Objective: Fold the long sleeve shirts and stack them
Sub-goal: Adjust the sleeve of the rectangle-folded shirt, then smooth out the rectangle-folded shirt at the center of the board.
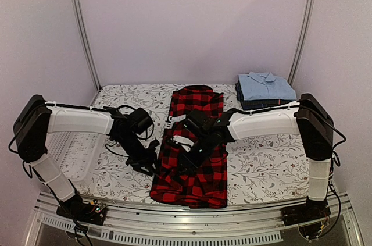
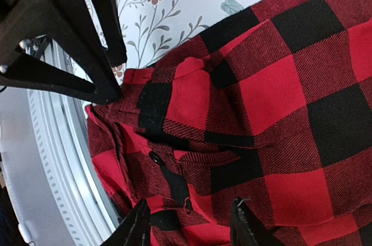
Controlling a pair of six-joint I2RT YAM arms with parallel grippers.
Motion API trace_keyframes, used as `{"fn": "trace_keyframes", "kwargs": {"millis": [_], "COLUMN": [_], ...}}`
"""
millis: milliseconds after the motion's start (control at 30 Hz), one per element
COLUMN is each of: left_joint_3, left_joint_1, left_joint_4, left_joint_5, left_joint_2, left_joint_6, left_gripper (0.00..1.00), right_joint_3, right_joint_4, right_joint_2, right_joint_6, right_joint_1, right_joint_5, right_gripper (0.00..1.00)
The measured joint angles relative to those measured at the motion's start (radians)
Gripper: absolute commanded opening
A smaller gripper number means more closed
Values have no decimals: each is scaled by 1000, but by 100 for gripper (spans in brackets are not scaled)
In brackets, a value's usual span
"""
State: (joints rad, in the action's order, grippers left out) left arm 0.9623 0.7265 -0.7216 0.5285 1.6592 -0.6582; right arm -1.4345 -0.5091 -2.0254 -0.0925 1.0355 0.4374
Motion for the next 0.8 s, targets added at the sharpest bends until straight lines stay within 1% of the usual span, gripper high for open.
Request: {"fn": "trace_keyframes", "kwargs": {"millis": [67, 233, 367, 467, 567, 633, 800], "left_joint_3": [1, 23, 36, 41, 42, 42, 39], "left_joint_1": [0, -15, -39, -40, -39, -34, -32], "left_joint_4": [1, 10, 55, 117, 175, 206, 269], "left_joint_5": [-16, -65, -96, -90, -74, -65, -41], "left_joint_2": [-12, -47, -71, -71, -63, -47, -13], "left_joint_6": [-3, -8, -17, -19, -22, -21, -15], "left_gripper": [33, 26, 21, 15, 12, 10, 9], "right_joint_3": [-1, -14, -50, -88, -180, -262, -381], "right_joint_4": [1, 20, 81, 140, 179, 216, 263], "right_joint_2": [0, 2, 2, 0, -37, -89, -221], "right_joint_6": [-10, -66, -132, -177, -206, -221, -256], "right_joint_1": [-3, -39, -122, -193, -242, -267, -283], "right_joint_5": [-18, -97, -161, -179, -178, -164, -108], "right_gripper": [49, 48, 44, 41, 39, 38, 36]}}
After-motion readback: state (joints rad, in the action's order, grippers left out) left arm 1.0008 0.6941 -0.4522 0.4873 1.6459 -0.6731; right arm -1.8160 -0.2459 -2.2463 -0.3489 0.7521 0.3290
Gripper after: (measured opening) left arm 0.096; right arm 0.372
